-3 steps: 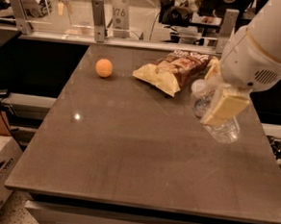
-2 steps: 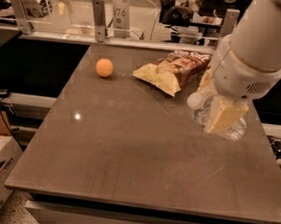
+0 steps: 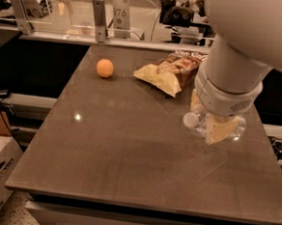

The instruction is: Knock water bottle over

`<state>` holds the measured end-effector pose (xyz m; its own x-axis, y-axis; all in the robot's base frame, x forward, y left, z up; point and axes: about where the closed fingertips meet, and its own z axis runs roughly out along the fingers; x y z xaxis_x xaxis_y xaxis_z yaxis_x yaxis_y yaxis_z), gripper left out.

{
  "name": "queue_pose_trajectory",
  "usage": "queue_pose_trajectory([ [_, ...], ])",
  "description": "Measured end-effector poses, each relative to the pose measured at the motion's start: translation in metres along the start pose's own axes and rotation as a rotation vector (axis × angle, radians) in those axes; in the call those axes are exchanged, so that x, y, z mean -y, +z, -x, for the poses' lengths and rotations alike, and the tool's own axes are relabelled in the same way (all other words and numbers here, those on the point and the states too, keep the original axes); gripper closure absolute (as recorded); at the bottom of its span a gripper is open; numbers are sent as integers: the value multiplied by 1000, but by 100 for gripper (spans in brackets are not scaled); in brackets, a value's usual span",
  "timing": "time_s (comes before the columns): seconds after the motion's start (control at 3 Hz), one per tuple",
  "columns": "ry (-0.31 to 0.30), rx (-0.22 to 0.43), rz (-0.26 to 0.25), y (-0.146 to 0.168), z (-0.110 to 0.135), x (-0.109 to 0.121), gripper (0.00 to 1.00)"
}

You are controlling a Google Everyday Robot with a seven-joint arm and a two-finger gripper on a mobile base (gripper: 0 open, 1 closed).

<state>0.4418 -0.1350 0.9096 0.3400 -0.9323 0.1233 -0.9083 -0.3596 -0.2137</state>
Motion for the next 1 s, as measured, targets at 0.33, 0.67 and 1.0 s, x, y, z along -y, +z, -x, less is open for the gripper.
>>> queue_pose_trajectory([
  [0.33,-53,-29,21,17,1,1,85],
  [0.67,-93,-39,38,34,4,0,62],
  [1.0,-132,-36,51,45,9,-3,38],
])
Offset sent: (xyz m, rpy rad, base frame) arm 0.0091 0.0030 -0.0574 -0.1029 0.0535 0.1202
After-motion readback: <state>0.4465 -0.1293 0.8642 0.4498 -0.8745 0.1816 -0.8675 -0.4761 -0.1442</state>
